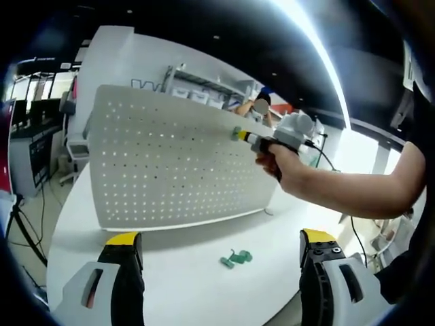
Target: Insert the hook assembly into the mounting plate slot until the hook locks in place.
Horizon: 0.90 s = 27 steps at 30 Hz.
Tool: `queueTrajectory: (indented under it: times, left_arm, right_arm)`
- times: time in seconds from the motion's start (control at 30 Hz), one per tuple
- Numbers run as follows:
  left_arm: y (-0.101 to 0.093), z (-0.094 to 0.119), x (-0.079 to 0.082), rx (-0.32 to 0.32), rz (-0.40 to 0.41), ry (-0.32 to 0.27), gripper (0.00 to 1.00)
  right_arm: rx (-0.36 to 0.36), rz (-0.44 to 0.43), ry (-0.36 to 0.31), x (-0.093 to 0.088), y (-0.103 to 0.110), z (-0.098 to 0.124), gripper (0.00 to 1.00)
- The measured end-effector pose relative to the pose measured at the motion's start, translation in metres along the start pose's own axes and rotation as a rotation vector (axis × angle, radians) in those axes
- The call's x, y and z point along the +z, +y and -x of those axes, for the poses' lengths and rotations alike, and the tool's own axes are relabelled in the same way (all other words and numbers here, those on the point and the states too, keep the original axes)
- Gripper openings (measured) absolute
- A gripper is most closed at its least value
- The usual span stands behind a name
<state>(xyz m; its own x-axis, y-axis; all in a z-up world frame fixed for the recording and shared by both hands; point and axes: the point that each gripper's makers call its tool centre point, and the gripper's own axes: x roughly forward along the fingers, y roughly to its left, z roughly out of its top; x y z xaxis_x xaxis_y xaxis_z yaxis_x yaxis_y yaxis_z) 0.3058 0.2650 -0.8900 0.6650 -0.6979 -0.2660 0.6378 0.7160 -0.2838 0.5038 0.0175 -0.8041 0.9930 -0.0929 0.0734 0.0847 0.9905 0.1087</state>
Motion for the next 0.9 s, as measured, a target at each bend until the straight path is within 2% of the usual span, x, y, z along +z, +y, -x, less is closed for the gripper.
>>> queueTrajectory:
  times: [0.2,0.33,0.4,0.5,0.57,0.73,0.9]
  left_arm:
    - [-0.001,0.000,0.000,-0.002,0.002,-0.003,0.97]
    - [-0.002,0.002,0.000,0.001,0.002,-0.003,0.97]
    - [-0.003,0.003,0.001,-0.005,0.007,-0.014,0.97]
    - [-0.004,0.004,0.002,-0.001,0.013,-0.017,0.97]
    - [-0.005,0.006,0.003,0.003,0.006,-0.019,0.97]
    - [-0.009,0.010,0.004,0.009,-0.008,-0.021,0.97]
    - [-0.014,0.016,0.004,0.013,-0.025,-0.019,0.97]
  right_arm:
    - [0.002,0.017,0.034,-0.002,0.000,-0.001,0.01]
    - [0.008,-0.006,0.043,-0.003,0.000,-0.002,0.02]
    - [0.018,-0.044,0.045,-0.003,0.002,-0.001,0.05]
    - [0.017,-0.016,0.045,-0.001,0.005,0.000,0.15]
    - [0.022,-0.017,0.049,-0.002,0.005,0.001,0.16]
    - [0.036,-0.034,0.034,0.007,0.008,0.008,0.17]
    - [0.052,-0.055,0.002,0.023,0.010,0.022,0.19]
